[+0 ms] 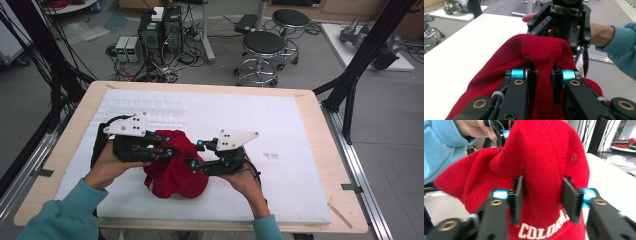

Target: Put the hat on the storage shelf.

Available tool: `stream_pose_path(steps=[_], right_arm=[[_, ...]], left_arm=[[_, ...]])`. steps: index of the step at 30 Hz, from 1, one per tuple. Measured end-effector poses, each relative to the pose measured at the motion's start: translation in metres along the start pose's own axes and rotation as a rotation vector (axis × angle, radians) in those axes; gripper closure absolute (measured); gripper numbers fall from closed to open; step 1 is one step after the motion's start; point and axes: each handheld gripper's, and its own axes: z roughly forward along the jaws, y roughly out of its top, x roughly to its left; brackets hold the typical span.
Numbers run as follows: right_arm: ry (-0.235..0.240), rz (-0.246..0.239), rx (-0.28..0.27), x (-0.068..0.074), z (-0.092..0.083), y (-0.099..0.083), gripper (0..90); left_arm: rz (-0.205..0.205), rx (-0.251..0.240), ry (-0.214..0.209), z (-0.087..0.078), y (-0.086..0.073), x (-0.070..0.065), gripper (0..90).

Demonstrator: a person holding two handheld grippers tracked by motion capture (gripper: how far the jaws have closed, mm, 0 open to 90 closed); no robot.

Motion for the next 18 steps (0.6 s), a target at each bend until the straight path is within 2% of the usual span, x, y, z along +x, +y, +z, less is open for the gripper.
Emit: stream_pose_path(steps=[8,14,17,18], right_arm=[[0.005,0.014,-0.013,-0.0003,0.0006,0.0006,86.0],[0.004,0.035,-0.011,-0.0005,0.0008,0.0008,86.9],[0.006,0.047,-0.014,-0.0002,-0.0004,0.0009,87.0],[0.004,0.053,-0.013,-0.0002,-0.0013,0.0008,87.0]], left_arm=[[0.005,0.006,0.006,-0.0019,0.0001,0.0000,81.6],[0.000,0.004,0.015,-0.0017,-0.0003,0.0005,79.7],[-0.019,-0.005,0.032,-0.0028,-0.0005,0.0016,71.3],[-0.021,-0.005,0.050,-0.0033,-0.0005,0.0018,66.4]])
